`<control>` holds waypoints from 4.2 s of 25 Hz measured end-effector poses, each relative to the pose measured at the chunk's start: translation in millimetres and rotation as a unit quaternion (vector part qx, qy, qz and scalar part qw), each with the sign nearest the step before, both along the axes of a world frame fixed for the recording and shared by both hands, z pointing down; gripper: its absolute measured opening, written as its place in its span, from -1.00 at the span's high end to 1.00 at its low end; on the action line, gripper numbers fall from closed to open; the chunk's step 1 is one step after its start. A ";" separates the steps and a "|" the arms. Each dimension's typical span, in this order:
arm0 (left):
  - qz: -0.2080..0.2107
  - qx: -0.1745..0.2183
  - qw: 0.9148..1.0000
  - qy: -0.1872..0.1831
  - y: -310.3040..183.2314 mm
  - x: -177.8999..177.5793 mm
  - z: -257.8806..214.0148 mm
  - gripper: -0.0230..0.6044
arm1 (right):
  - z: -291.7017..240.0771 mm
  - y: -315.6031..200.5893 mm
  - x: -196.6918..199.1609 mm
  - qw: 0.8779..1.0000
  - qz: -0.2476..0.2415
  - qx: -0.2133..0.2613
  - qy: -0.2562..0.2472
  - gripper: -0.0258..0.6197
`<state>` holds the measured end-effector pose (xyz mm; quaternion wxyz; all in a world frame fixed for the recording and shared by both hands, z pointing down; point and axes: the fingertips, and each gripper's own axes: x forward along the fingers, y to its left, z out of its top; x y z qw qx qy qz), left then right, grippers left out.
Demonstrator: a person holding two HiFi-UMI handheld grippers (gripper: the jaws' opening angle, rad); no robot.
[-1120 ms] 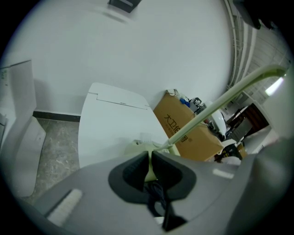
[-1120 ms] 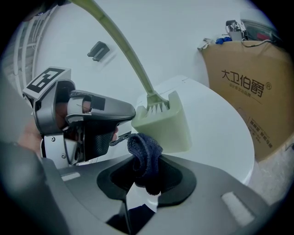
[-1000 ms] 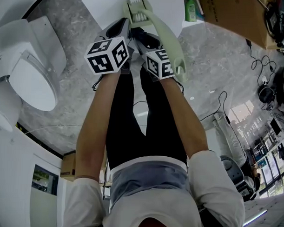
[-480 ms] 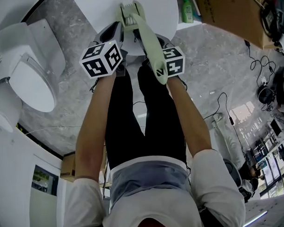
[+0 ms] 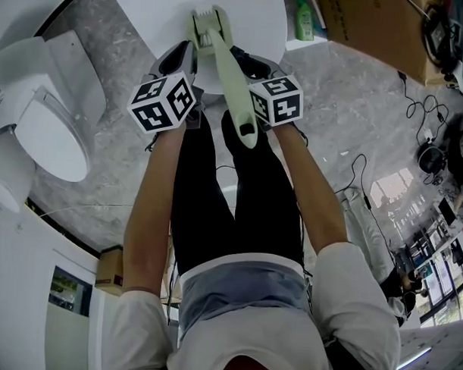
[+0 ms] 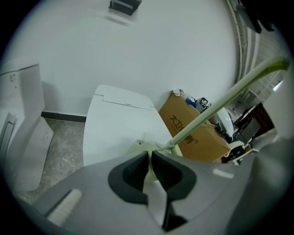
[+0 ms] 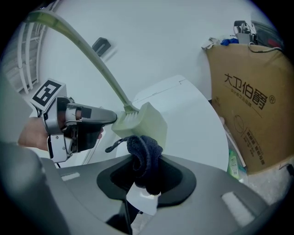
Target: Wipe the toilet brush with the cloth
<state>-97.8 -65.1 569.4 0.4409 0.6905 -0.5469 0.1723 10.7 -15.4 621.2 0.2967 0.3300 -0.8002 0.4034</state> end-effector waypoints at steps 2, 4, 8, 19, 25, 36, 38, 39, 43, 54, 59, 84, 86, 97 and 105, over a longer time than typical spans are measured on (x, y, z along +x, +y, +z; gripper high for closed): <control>-0.003 -0.002 1.000 0.000 -0.1 0.9 0.2 0.93 | 0.4 -2.5 3.0 1.000 -0.003 -0.001 0.000 0.59; -0.007 -0.004 1.000 0.001 -0.5 0.4 -0.1 0.93 | 1.1 -4.9 4.7 1.000 -0.006 -0.002 0.001 0.59; -0.011 -0.004 1.000 -0.003 -0.7 0.4 -0.3 0.93 | 3.8 -9.0 10.4 1.000 -0.010 -0.007 0.006 0.59; -0.022 -0.003 1.000 -0.010 -2.0 1.8 0.6 0.93 | 4.5 -37.4 27.4 1.000 -0.008 0.004 0.012 0.59; -0.022 -0.005 1.000 -0.011 -2.1 2.6 1.2 0.93 | 2.8 -55.8 28.7 1.000 -0.008 0.011 0.011 0.59; -0.019 -0.002 1.000 -0.016 -4.0 3.1 2.1 0.93 | -1.7 -90.1 19.7 0.999 -0.025 0.030 0.012 0.59; -0.020 -0.002 1.000 -0.016 -3.9 3.4 2.6 0.93 | -1.8 -93.9 18.7 0.999 -0.029 0.032 0.013 0.59; -0.020 -0.002 1.000 -0.016 -3.6 3.4 2.7 0.93 | -1.8 -95.1 18.1 0.999 -0.031 0.033 0.014 0.59; -0.021 -0.003 1.000 -0.015 -3.6 3.4 2.5 0.93 | -1.6 -100.5 16.4 0.999 -0.035 0.034 0.016 0.59; -0.021 -0.006 1.000 -0.012 -5.0 3.8 4.1 0.93 | 1.9 -117.6 11.6 0.998 -0.042 0.039 0.024 0.59; -0.021 -0.005 1.000 -0.011 -5.0 2.8 4.3 0.93 | 2.5 -122.3 8.1 0.998 -0.044 0.040 0.026 0.59; -0.028 -0.005 1.000 -0.002 -2.8 -3.0 3.8 0.93 | -7.2 -139.1 -28.0 0.989 -0.125 0.062 0.048 0.59; -0.030 -0.003 1.000 0.000 -3.1 -3.9 3.8 0.93 | -10.3 -138.4 -28.7 0.988 -0.130 0.065 0.049 0.59; -0.026 -0.008 1.000 0.004 -2.5 -4.5 3.7 0.93 | -36.0 -132.1 -38.9 0.976 -0.198 0.082 0.033 0.58; -0.034 -0.006 0.999 0.004 -1.9 -5.6 2.5 0.93 | -46.2 -129.4 -51.1 0.961 -0.263 0.082 0.024 0.57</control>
